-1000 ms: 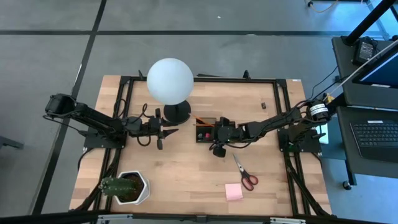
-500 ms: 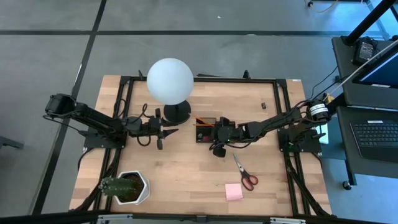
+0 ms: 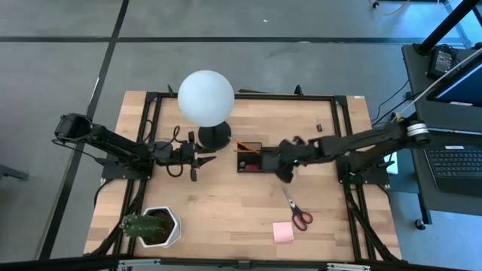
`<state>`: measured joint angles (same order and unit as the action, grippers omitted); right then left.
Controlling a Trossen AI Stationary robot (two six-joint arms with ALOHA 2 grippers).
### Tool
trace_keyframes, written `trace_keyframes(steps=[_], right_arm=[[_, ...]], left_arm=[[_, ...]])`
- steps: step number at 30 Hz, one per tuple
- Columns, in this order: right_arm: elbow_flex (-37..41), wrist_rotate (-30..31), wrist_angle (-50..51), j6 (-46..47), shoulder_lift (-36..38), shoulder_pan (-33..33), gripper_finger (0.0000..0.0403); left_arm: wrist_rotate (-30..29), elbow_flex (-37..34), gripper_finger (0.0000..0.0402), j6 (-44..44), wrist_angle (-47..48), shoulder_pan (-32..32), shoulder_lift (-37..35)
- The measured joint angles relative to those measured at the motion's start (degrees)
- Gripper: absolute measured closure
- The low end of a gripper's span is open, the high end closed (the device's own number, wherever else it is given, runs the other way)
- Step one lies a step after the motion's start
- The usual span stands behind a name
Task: Pick and place office supplies into organizer
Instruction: Put the black binder clip into the black desk organizer
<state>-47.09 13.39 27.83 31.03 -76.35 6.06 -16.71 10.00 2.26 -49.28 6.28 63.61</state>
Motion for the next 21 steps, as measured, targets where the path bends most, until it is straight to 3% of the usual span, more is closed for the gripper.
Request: trace_keyframes(steps=[10, 16, 21], right_arm=[[0.0, 14.04, 24.48, 20.51, 15.2, -11.25, 0.027], [0.0, 14.11, 23.94, 15.11, 14.97, -16.39, 0.027], [0.0, 14.13, 27.06, 19.71, 12.35, -21.8, 0.0269]], left_arm=[[0.0, 0.0, 0.0304, 0.04, 0.04, 0.0, 0.0], [0.0, 0.0, 0.0304, 0.04, 0.04, -0.01, 0.0], [0.0, 0.0, 0.0304, 0.09, 0.04, -0.02, 0.0]])
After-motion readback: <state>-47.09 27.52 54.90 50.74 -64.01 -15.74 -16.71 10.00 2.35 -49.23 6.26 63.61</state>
